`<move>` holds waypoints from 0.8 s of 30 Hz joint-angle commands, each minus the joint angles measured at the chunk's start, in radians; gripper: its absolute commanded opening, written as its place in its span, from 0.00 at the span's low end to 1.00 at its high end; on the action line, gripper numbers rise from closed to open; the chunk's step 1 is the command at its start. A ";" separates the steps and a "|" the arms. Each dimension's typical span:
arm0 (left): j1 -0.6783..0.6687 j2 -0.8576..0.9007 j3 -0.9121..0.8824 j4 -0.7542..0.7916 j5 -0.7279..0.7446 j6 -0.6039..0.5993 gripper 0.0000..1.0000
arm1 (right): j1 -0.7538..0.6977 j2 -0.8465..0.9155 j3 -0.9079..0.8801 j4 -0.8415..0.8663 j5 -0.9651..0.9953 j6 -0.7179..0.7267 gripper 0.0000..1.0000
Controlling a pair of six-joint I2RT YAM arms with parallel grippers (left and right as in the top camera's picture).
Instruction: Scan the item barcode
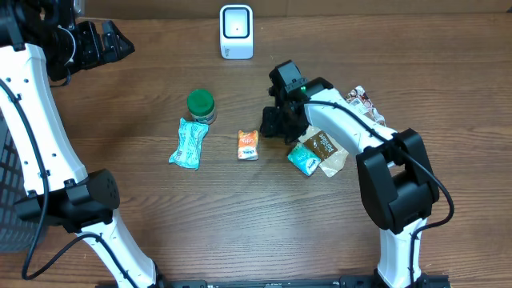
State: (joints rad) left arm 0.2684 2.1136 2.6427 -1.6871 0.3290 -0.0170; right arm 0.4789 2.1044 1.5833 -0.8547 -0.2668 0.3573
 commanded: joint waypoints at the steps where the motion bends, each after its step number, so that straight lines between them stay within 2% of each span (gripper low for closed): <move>1: -0.007 0.000 0.000 0.000 0.000 0.002 1.00 | 0.006 0.000 0.038 -0.041 -0.096 0.056 0.46; 5: -0.007 0.000 0.000 0.000 0.000 0.002 1.00 | 0.023 0.000 -0.006 -0.060 -0.236 0.099 0.46; 10: -0.007 0.000 0.000 0.000 0.000 0.002 1.00 | 0.061 0.000 -0.074 -0.006 -0.217 0.126 0.45; 13: -0.007 0.000 0.000 0.000 0.000 0.002 1.00 | 0.066 0.000 -0.113 0.030 -0.133 0.219 0.45; 16: -0.007 0.000 0.000 0.000 0.000 0.002 1.00 | 0.066 0.000 -0.141 0.060 -0.114 0.239 0.36; 17: -0.007 0.000 0.000 0.000 0.000 0.002 1.00 | 0.066 0.000 -0.146 0.067 -0.110 0.242 0.31; 18: -0.007 0.000 0.000 0.000 0.000 0.002 1.00 | 0.066 0.000 -0.157 0.084 -0.108 0.242 0.19; 21: -0.007 0.000 0.000 0.000 0.000 0.002 1.00 | 0.066 0.000 -0.158 0.092 -0.100 0.237 0.06; 24: -0.007 0.000 0.000 0.000 0.000 0.002 1.00 | 0.064 0.000 -0.156 0.111 -0.106 0.169 0.04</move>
State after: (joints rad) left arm 0.2684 2.1136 2.6427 -1.6867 0.3290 -0.0170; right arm 0.5495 2.1052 1.4384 -0.7547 -0.4019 0.5751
